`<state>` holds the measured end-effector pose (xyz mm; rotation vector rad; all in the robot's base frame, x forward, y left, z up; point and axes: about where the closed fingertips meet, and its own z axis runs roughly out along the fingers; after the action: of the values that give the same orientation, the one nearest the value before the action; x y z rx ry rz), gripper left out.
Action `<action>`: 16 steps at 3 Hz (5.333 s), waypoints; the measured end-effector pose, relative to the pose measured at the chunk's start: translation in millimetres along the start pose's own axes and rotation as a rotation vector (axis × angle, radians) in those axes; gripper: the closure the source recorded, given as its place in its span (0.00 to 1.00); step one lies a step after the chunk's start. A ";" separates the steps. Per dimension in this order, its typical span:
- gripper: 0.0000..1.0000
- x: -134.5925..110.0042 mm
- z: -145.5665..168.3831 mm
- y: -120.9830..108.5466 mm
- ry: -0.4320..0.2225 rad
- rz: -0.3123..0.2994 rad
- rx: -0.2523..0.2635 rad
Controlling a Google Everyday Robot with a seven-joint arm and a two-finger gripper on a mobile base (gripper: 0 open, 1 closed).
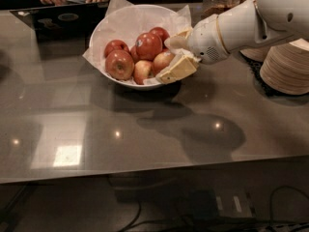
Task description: Pick apple from white bowl
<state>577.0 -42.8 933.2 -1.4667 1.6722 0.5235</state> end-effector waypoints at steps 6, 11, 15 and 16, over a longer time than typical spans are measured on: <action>0.33 4.6 22.3 -35.0 -0.051 0.010 -0.042; 0.38 17.8 24.9 -12.2 -0.004 0.072 -0.151; 0.99 25.3 26.5 -11.8 0.005 0.096 -0.159; 1.00 25.3 26.5 -11.8 0.004 0.096 -0.159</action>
Offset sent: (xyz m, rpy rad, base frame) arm 0.0270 -0.0074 0.0058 -0.0316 -0.0392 -0.0129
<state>597.1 -40.5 900.5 -1.5059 1.7441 0.7213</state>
